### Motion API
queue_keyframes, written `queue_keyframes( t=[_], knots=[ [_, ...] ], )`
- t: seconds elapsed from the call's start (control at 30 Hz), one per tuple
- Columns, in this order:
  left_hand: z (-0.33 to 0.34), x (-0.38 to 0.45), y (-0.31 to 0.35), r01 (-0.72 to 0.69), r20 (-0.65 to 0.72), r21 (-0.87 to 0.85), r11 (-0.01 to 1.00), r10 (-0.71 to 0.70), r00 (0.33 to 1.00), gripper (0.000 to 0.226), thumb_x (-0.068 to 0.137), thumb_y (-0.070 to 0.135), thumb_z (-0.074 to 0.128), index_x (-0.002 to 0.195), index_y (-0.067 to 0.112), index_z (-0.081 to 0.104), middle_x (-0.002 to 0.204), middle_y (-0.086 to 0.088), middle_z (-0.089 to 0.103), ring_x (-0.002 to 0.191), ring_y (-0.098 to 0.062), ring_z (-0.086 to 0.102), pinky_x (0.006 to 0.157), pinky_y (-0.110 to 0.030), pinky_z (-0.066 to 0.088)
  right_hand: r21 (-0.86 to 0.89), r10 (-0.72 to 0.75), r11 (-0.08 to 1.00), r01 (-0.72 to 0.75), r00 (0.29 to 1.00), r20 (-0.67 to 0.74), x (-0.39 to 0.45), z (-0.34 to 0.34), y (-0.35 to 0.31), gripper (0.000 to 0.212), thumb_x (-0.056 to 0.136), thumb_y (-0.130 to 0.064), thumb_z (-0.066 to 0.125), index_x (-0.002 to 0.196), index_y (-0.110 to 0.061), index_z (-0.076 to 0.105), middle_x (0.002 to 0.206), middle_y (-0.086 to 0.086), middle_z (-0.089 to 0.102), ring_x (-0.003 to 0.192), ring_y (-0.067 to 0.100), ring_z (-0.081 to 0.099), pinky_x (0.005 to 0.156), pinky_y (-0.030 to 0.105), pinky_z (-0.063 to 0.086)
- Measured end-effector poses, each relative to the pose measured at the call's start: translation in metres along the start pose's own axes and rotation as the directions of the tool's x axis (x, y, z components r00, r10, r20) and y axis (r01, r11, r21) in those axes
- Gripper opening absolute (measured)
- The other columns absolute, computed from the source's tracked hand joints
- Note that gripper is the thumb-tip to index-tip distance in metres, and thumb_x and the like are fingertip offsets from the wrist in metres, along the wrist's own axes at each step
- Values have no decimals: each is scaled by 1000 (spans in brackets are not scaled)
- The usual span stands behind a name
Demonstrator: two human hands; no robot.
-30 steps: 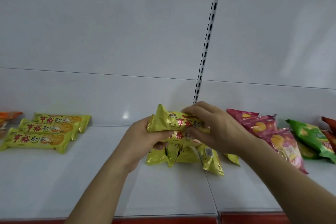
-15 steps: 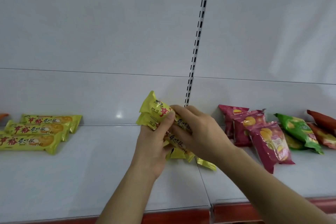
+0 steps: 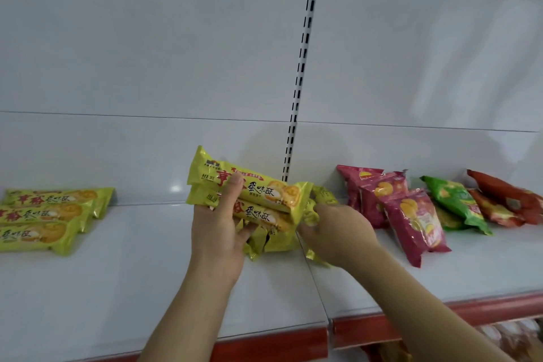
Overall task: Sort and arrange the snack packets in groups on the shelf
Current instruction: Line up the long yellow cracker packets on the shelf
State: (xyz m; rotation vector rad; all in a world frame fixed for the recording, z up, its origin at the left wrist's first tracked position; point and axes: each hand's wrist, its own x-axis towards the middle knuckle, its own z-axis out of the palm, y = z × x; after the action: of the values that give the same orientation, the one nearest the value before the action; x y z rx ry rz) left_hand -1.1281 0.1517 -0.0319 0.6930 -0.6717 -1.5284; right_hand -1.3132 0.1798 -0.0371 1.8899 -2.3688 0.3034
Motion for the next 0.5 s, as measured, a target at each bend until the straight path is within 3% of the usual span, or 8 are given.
queue_keyframes(
  t=[0.1,0.23,0.3,0.37,0.43,0.5],
  knots=[
    [-1,-2,-2,-5,-13,20,1000,5,1000,62,76,40,79,133,24,62,126,-6,73,115,-28,71,80,-44,59,-111,77,991,-72,996,46,0,8,-10,46,92,-56,45,114,-19,60,122,3,64,111,29,61,76,34,44],
    [-7,-5,-2,-21,-58,20,1000,23,998,56,79,43,78,132,30,62,122,3,74,114,-22,71,84,-43,55,-98,100,991,-95,994,51,-4,3,-17,43,94,-52,45,117,-19,58,113,4,67,107,29,63,72,33,39],
    [-10,-7,1,-29,-72,9,1000,30,997,53,81,43,78,131,31,63,121,3,75,113,-21,71,87,-45,56,-13,130,991,-130,991,-42,-8,-11,-11,33,92,-43,50,113,-19,58,105,5,68,97,30,62,71,33,42],
    [-13,-9,3,-35,-94,-23,999,33,995,48,85,37,77,130,30,64,121,2,75,112,-22,72,91,-49,58,204,153,971,-124,979,-136,-14,-31,-2,24,93,-40,52,107,-21,57,93,2,66,86,27,57,70,36,45],
    [-13,-13,4,-52,-123,-43,998,47,991,46,87,31,77,131,27,64,120,0,75,110,-22,73,89,-51,59,565,99,825,-7,986,-132,-21,-50,5,9,97,-35,54,104,-30,57,90,-5,65,82,20,58,71,37,46],
    [-11,-17,3,-64,-151,-47,997,56,987,44,87,29,78,129,27,64,119,1,76,109,-22,73,89,-53,59,883,-66,462,81,996,-58,-30,-64,1,17,101,-22,52,108,-30,66,93,-3,69,82,19,64,72,36,51]
  ],
)
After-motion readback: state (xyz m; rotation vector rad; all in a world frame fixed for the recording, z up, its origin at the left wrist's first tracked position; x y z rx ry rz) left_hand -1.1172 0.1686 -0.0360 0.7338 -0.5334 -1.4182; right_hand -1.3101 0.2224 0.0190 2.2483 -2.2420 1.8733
